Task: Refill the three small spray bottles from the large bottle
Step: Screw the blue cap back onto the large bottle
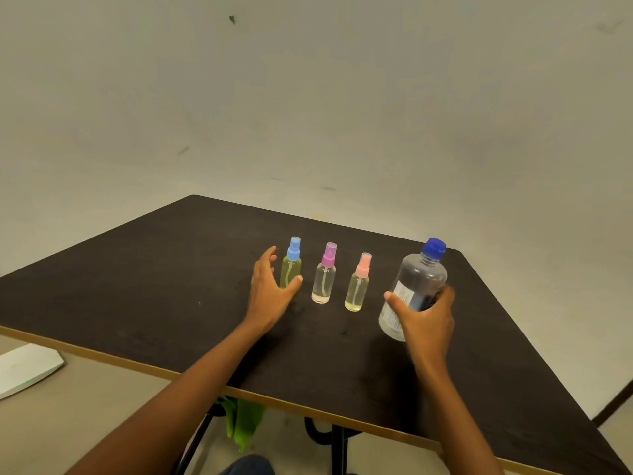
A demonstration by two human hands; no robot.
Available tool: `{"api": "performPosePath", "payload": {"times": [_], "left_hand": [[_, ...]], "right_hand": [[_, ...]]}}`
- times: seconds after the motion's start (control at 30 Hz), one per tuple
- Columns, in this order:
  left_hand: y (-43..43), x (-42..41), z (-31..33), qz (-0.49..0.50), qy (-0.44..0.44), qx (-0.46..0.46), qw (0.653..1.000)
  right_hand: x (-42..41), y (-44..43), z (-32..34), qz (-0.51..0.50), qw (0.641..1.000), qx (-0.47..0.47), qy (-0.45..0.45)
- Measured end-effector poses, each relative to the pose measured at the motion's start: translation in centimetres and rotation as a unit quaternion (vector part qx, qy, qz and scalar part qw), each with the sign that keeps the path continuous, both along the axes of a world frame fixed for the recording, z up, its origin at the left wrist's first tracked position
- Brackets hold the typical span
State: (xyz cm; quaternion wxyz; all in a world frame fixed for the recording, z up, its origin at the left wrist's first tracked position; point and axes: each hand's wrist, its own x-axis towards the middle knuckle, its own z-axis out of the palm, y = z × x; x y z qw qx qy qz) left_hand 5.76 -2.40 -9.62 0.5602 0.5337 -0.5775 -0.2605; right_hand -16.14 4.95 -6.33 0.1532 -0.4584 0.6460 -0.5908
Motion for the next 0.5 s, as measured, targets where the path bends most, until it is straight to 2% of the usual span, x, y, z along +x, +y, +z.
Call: {"api": "performPosePath", "payload": {"times": [0.2, 0.5], "left_hand": [[-1.5, -0.1, 0.0, -0.040, -0.008, 0.030, 0.999], [-1.8, -0.1, 0.1, -0.059, -0.023, 0.029, 0.998]], "right_hand": [[-1.5, -3.4, 0.0, -0.035, 0.999, -0.002, 0.019], [-2.5, -4.9, -1.5, -0.027, 0.999, 0.005, 0.043]]}}
